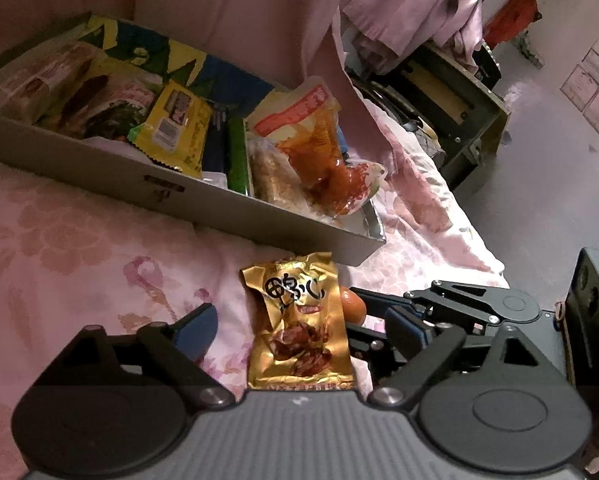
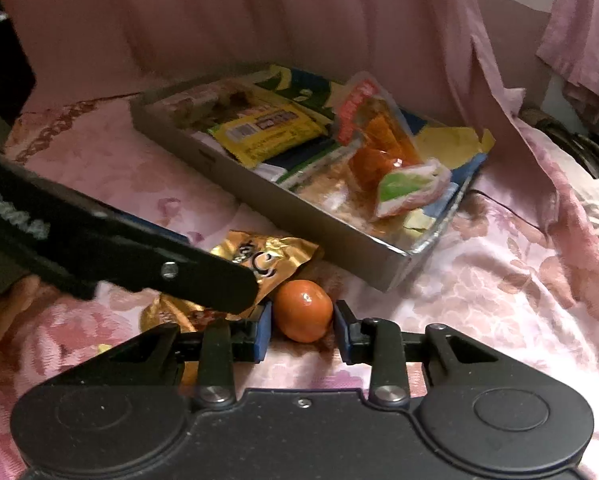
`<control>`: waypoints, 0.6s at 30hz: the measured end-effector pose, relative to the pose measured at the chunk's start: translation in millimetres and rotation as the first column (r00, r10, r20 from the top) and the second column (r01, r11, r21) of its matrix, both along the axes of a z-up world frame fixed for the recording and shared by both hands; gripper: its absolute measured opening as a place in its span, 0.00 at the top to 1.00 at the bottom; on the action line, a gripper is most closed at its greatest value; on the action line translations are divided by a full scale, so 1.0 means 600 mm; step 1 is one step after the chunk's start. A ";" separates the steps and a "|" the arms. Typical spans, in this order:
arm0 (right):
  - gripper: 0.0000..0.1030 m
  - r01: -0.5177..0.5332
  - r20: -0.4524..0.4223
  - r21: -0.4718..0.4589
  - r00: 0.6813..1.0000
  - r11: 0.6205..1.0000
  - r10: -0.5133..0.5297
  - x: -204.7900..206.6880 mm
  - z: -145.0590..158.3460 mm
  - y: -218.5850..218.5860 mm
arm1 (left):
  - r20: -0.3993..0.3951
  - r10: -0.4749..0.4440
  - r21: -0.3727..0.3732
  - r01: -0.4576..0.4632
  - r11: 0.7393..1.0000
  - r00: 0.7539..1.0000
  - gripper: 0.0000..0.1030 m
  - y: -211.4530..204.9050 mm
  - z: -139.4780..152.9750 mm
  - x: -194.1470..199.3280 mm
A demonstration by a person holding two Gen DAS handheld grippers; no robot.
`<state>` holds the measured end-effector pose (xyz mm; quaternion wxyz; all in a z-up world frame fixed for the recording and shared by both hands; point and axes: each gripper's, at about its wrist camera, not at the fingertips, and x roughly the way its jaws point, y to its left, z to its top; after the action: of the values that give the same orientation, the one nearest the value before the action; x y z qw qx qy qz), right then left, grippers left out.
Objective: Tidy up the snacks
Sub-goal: 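Grasp the gold-wrapped sweet with the left tool while the right tool grasps the mandarin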
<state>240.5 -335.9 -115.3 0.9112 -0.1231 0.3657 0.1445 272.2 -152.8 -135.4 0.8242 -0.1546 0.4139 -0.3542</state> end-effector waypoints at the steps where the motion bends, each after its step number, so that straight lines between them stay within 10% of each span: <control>1: 0.67 -0.012 0.000 -0.003 1.000 1.000 0.012 -0.003 0.001 0.005 | -0.001 -0.002 0.005 0.002 1.000 1.000 0.15 0.002 0.000 -0.001; 18: 0.67 -0.168 0.040 -0.061 0.984 0.984 0.171 -0.072 0.051 0.096 | -0.085 0.100 -0.012 -0.101 0.995 0.991 0.28 0.090 0.033 -0.056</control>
<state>197.3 -278.1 -84.5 0.8996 -0.1829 0.3374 0.2083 238.5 -98.8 -115.9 0.8216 -0.1966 0.4371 -0.3087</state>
